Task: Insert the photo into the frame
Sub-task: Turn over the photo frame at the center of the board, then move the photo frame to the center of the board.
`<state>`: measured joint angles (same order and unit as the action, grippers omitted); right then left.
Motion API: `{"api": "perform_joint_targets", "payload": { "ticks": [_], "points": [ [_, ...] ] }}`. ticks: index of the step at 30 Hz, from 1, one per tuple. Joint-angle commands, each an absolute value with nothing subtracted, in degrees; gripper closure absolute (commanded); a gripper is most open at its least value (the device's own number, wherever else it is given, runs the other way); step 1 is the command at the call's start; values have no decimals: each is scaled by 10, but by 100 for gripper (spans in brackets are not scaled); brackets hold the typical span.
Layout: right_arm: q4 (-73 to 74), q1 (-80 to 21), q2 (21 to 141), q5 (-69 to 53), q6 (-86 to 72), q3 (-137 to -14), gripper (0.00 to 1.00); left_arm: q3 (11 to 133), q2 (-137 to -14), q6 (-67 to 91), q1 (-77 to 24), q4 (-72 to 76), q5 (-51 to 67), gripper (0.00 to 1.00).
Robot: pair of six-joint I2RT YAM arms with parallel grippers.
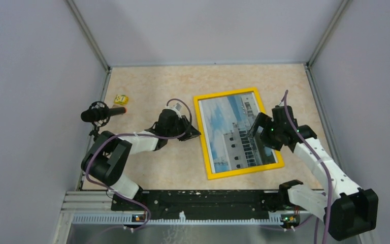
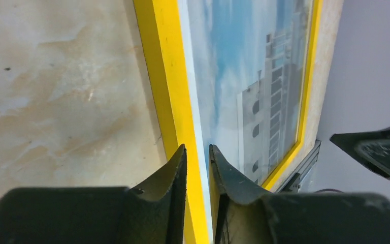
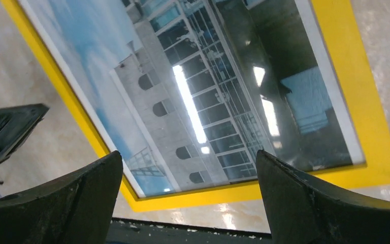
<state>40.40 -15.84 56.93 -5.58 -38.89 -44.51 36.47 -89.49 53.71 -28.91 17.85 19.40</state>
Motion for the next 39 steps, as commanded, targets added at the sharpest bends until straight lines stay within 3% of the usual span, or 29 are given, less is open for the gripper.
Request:
{"api": "perform_joint_targets", "payload": {
  "ticks": [1,5,9,10,13,15,19,26,31,36,39],
  "points": [
    [449,-156,589,42,-487,-436,1,363,-884,499,-292,260,236,71],
    [488,-156,584,72,-563,-403,1,334,-835,474,-292,245,228,46],
    [510,-156,555,101,-623,-360,1,327,-753,444,-293,191,250,34],
    [509,-156,549,105,-631,-347,1,331,-729,433,-293,169,256,25],
    [493,-156,542,109,-639,-321,2,379,-665,382,-292,92,280,7],
    [482,-155,545,121,-645,-316,3,442,-643,346,-293,20,297,2],
    [394,-141,551,132,-625,-291,4,587,-627,273,-293,-122,324,1],
    [278,-77,576,158,-559,-291,4,703,-611,173,-293,-175,246,1],
    [146,-7,644,130,-386,-364,1,688,-598,136,-292,-169,215,1],
    [241,-7,737,113,-305,-534,1,620,-540,108,-291,-143,130,1],
    [295,-67,770,87,-265,-591,1,608,-520,97,-289,-145,93,1]
  ]
}}
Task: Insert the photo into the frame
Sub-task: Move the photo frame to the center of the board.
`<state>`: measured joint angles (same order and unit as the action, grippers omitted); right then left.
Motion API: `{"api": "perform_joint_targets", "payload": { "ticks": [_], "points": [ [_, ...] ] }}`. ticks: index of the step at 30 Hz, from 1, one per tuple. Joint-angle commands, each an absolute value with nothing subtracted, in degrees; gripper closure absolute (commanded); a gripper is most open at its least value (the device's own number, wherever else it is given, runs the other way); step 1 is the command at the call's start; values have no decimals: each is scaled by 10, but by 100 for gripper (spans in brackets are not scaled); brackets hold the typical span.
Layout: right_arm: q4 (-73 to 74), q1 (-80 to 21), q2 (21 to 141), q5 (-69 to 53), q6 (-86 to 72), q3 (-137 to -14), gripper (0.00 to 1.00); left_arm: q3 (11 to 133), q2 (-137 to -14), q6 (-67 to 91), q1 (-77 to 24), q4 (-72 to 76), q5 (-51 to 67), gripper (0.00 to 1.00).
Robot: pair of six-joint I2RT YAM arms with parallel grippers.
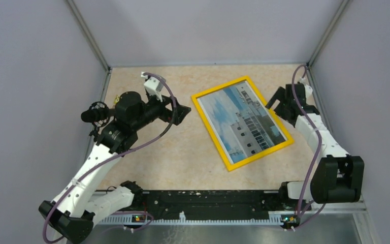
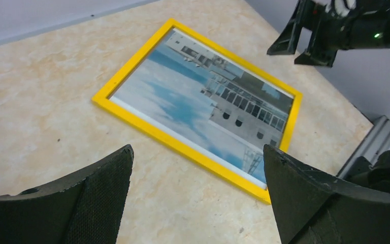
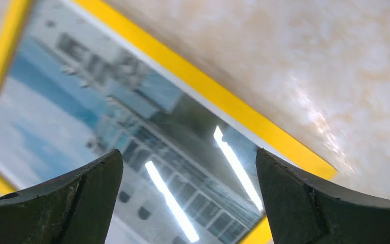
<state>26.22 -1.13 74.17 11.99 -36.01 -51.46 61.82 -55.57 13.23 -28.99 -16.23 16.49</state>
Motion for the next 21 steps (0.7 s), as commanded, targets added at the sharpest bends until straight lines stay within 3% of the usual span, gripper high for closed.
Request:
{"api": "perform_joint_targets", "payload": {
  "ticks": [1,8,12,21],
  "points": [
    [314,-97,779,81,-254,-604,1,603,-512,96,-288,-142,84,1],
    [352,-354,822,117,-255,-629,4,562,-461,103,-286,-105,8,1],
    [345,-434,863,131,-295,-637,17,562,-463,107,-282,-110,-10,1],
    [419,-568,999,252,-327,-696,22,547,-444,107,-277,-96,-25,1]
  ]
}}
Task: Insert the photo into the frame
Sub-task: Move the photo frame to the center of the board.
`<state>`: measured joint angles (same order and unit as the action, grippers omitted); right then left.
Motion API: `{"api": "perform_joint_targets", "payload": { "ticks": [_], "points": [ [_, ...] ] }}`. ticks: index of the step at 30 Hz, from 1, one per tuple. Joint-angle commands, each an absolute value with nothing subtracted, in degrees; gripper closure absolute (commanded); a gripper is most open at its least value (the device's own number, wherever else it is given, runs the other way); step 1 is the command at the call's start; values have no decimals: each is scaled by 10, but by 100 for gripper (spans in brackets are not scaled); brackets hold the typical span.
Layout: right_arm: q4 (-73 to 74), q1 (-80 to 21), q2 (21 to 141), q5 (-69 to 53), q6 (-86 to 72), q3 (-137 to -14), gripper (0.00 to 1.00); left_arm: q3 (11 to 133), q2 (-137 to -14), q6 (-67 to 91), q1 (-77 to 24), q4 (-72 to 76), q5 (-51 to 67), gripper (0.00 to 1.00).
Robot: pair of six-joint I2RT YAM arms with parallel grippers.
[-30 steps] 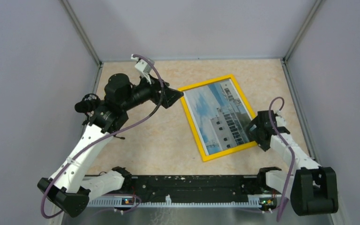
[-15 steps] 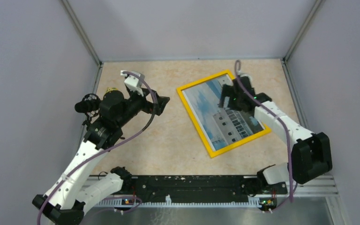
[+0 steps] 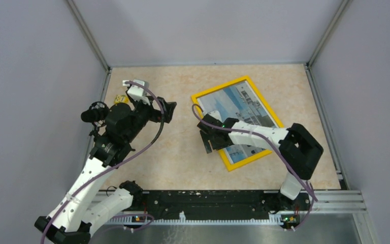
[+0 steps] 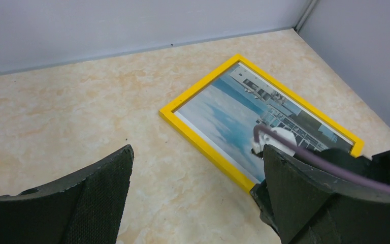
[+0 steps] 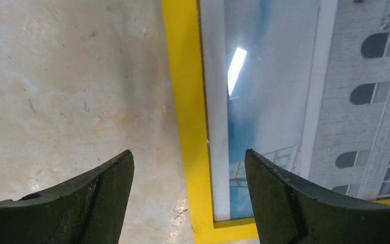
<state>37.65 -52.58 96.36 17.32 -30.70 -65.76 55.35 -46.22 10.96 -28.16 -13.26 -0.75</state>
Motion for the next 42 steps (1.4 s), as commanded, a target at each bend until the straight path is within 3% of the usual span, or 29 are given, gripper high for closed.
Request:
{"api": "perform_joint_targets", "payload": {
  "ticks": [1,11,18,29,34,42],
  "points": [
    [425,-576,1009,267,-328,-699,22,546,-441,109,-277,-93,-24,1],
    [453,-581,1032,357,-423,-644,29,546,-448,116,-274,-91,5,1],
    [464,-512,992,395,-474,-589,29,545,-452,121,-271,-88,32,1],
    [410,-311,827,371,-427,-491,11,543,-462,131,-268,-84,59,1],
    [405,-308,799,361,-416,-511,1,541,-464,134,-268,-83,62,1],
    [361,-305,815,324,-474,-452,1,540,-467,137,-266,-81,67,1]
  ]
}}
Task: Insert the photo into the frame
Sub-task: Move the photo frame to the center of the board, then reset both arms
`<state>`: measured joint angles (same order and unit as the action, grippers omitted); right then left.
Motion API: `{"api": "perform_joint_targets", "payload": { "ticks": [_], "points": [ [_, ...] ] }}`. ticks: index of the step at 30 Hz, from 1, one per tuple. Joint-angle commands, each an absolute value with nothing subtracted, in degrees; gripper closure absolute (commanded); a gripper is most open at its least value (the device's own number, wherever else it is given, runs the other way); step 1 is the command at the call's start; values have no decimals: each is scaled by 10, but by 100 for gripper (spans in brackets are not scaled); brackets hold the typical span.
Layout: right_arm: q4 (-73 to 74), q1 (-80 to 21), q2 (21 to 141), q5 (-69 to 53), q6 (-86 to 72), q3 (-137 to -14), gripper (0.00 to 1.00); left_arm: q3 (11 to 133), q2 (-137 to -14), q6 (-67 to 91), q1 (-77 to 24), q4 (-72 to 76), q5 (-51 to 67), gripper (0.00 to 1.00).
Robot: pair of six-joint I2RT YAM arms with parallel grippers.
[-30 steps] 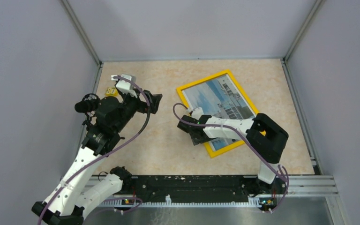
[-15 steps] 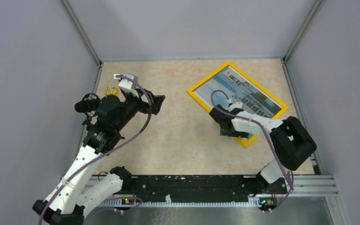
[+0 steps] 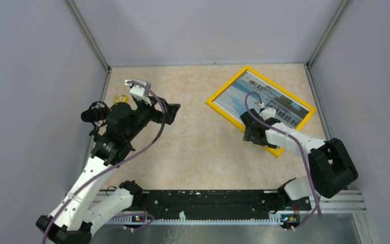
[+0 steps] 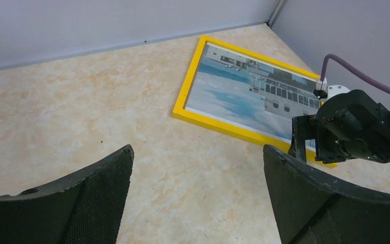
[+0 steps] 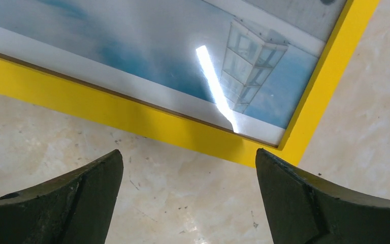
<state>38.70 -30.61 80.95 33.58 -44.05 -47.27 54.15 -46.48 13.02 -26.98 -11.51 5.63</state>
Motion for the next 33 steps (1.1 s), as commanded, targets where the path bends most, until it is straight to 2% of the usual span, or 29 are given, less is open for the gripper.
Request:
{"api": "perform_joint_targets", "payload": {
  "ticks": [1,8,14,19,22,28,33],
  "points": [
    [371,-300,826,334,-490,-454,2,540,-469,138,-266,-80,67,1],
    [375,-241,865,401,-485,-460,3,540,-472,141,-266,-81,66,1],
    [370,-173,898,410,-448,-508,3,535,-470,143,-266,-79,56,1],
    [369,-167,873,394,-392,-547,2,534,-474,144,-266,-79,59,1],
    [397,-205,815,374,-337,-576,1,531,-475,146,-266,-76,59,1],
    [449,-361,622,330,-250,-639,1,548,-486,174,-266,-74,76,1],
    [436,-369,451,204,-221,-677,1,606,-478,198,-266,-95,96,1]
  ]
}}
